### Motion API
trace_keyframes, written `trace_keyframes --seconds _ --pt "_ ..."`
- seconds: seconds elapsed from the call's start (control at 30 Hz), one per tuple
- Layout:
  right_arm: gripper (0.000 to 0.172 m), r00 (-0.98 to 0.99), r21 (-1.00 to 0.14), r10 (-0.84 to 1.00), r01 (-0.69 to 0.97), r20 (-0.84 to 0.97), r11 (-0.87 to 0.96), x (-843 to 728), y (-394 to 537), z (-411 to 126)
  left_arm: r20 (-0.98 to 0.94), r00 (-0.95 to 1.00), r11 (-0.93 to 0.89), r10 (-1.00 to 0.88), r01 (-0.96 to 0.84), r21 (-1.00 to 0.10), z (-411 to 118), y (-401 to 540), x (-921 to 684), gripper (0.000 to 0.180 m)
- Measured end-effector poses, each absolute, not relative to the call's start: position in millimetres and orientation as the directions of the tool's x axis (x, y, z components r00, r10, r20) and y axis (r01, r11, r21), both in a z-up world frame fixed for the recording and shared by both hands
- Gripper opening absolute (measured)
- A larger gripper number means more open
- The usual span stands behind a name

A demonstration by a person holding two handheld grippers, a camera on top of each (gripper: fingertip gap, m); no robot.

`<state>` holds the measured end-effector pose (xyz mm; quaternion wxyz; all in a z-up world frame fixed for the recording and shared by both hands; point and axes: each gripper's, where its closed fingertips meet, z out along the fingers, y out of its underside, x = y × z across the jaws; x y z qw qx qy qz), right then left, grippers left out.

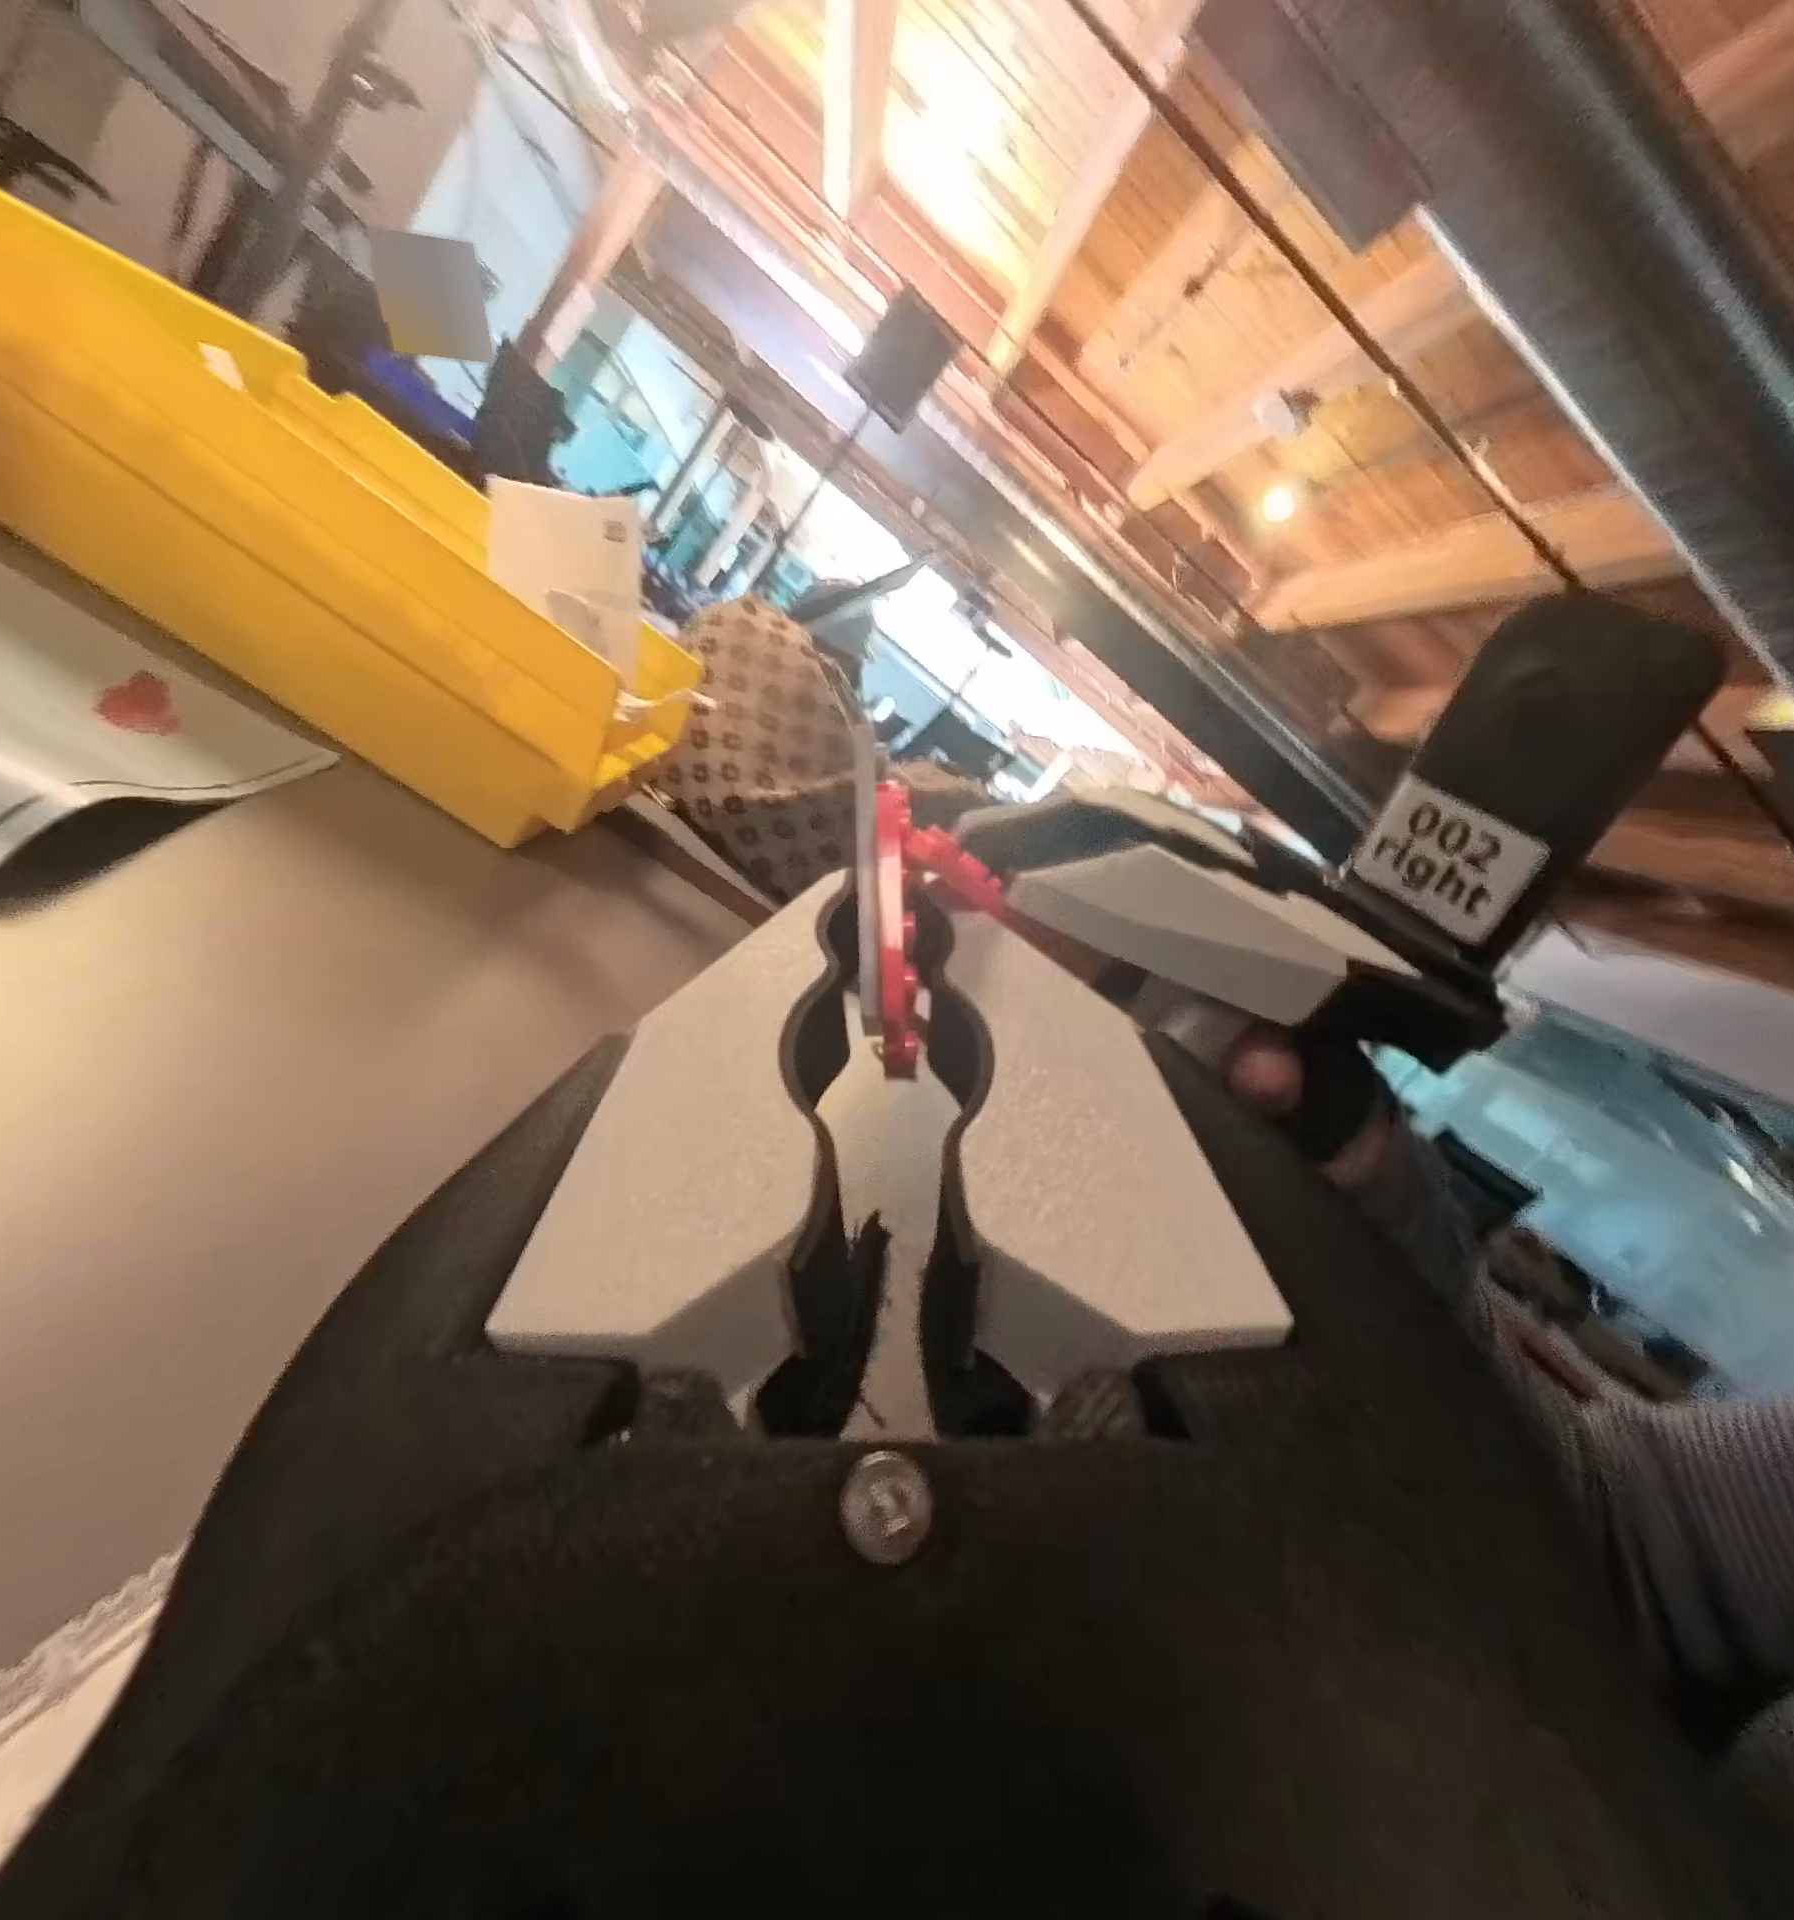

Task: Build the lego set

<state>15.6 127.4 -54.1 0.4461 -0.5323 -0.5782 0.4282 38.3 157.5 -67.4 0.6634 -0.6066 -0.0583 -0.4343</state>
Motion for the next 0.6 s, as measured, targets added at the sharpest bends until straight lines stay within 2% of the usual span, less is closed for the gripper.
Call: trace_keyframes --seconds 0.1,0.17,0.4,0.5,0.6 --pt "0.01 -0.074 -0.955 0.995 0.282 0.072 0.09 13 119 -57 0.532 0.658 -0.145 -0.533 0.549 -0.823 -71 157 55 0.006" --pt "0.0 -0.06 -0.939 0.993 0.324 0.104 0.118 12 121 -63 0.499 0.681 -0.153 -0.536 0.503 -0.85 -73 157 63 0.006" --pt "0.0 -0.088 -0.913 0.995 0.399 0.047 0.079 12 124 -77 0.392 0.809 -0.186 -0.438 0.345 -0.92 -93 164 56 0.006" --pt "0.011 -0.155 -0.887 0.988 0.456 0.001 0.072 14 125 -77 0.377 0.817 -0.199 -0.437 0.32 -0.926 -95 164 57 0.006" --pt "0.021 -0.273 -0.827 0.95 0.561 -0.15 0.03 17 121 -72 0.366 0.813 -0.195 -0.453 0.31 -0.931 -94 163 57 0.006"
